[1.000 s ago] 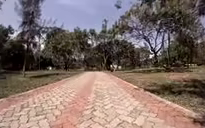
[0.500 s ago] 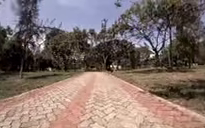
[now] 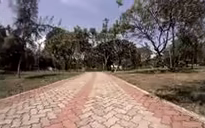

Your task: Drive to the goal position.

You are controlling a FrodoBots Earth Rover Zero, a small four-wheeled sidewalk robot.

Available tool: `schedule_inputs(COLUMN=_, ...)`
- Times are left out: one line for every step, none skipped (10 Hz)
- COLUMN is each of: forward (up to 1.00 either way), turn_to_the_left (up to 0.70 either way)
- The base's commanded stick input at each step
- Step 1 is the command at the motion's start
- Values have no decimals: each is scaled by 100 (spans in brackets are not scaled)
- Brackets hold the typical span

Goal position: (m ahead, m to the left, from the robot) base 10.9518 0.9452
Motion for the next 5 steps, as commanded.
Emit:
schedule_inputs(forward=70, turn_to_the_left=0)
schedule_inputs(forward=70, turn_to_the_left=0)
schedule_inputs(forward=70, turn_to_the_left=0)
schedule_inputs(forward=70, turn_to_the_left=0)
schedule_inputs(forward=70, turn_to_the_left=0)
